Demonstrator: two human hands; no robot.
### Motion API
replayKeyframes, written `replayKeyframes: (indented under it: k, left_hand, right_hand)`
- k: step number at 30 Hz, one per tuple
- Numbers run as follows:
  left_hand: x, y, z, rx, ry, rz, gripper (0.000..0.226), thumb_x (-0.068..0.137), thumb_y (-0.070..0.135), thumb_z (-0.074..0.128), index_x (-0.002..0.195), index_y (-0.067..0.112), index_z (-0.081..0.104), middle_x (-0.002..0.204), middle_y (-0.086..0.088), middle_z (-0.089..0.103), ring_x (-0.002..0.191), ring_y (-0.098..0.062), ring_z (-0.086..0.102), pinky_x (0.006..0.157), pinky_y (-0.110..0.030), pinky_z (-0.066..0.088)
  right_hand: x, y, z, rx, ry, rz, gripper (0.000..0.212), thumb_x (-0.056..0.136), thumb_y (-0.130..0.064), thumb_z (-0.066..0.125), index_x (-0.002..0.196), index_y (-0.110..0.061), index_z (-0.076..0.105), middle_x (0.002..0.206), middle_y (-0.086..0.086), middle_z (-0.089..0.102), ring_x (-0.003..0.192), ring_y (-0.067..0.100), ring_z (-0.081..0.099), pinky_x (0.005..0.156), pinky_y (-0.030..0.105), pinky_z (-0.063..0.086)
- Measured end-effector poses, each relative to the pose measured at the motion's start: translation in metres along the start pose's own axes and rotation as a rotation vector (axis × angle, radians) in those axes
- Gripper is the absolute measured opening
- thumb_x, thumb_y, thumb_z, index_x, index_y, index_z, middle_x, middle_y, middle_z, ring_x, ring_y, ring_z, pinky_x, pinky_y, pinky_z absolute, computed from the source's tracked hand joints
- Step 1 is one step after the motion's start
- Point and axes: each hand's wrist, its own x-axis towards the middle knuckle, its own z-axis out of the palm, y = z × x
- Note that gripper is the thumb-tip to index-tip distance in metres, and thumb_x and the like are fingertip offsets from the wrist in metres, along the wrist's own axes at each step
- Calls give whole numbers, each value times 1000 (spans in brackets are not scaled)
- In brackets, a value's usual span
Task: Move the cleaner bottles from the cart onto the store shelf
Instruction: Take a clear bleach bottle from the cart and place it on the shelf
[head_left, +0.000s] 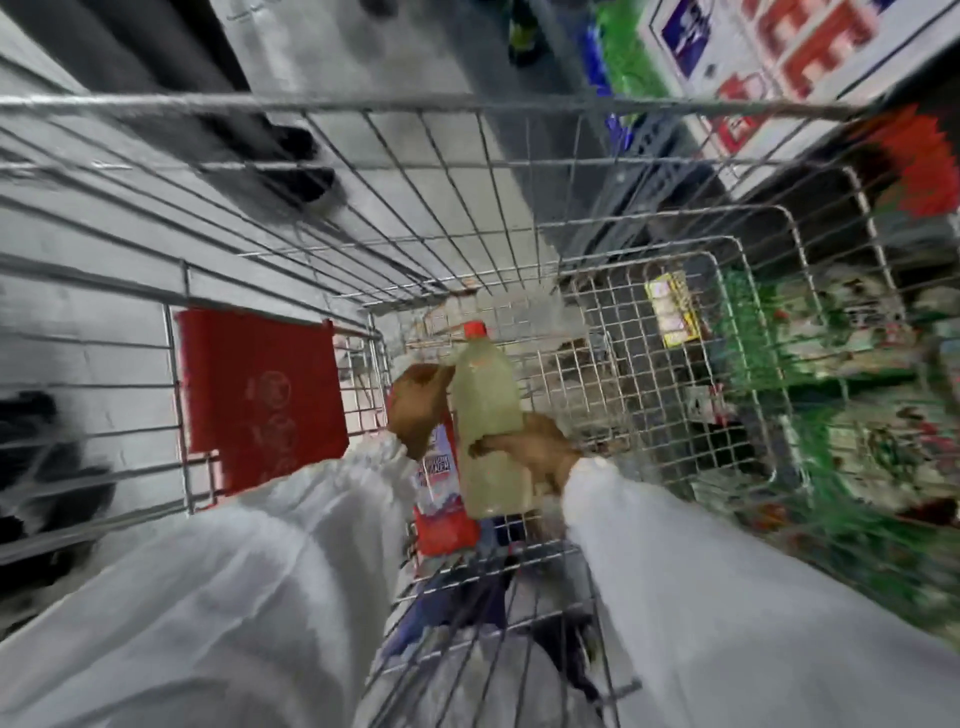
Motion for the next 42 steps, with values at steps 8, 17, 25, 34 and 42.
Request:
replayKeyframes:
  k: [8, 17, 25, 34, 42]
  left_hand:
    - [-41, 68, -11, -608, -676, -130, 59, 66, 49, 68, 112, 10, 67, 104, -10, 73, 95, -23, 69, 88, -38, 54]
    - [-127, 177, 17, -211, -238, 324, 36, 58, 31, 86, 83, 10, 68, 81, -6, 74, 72, -21, 72, 68, -36, 60]
    - [-230, 209, 28, -128, -378, 542, 55, 67, 20, 82, 115, 12, 56, 98, -4, 71, 78, -15, 71, 51, -23, 54]
    - [-342, 223, 52, -106, -445, 699, 49, 65, 23, 82, 110, 18, 61, 88, 0, 72, 72, -15, 70, 61, -30, 56]
    - [-416, 227, 117, 36, -599, 964, 55, 56, 40, 83, 104, 19, 64, 88, 3, 76, 75, -10, 72, 55, -22, 52]
  right_hand:
    - [-79, -5, -36, 600, -559, -235, 55, 33, -46, 87, 78, -16, 79, 77, 1, 78, 70, 14, 73, 63, 24, 58]
    - [-152, -42, -57, -9, 79, -500, 38, 62, -5, 83, 90, -24, 65, 95, 1, 74, 86, 13, 71, 92, 40, 53]
    - [-236, -27, -72, 60, 222, -649, 48, 53, -2, 86, 97, -12, 70, 103, 12, 74, 97, 26, 69, 95, 48, 52]
    - [-348, 21, -86, 59, 419, -796, 58, 42, -18, 91, 95, -12, 70, 95, 4, 77, 90, 17, 72, 89, 42, 56]
    - [-407, 81, -118, 158, 696, -928, 57, 34, -27, 90, 87, -19, 71, 86, -2, 78, 83, 14, 73, 83, 44, 59]
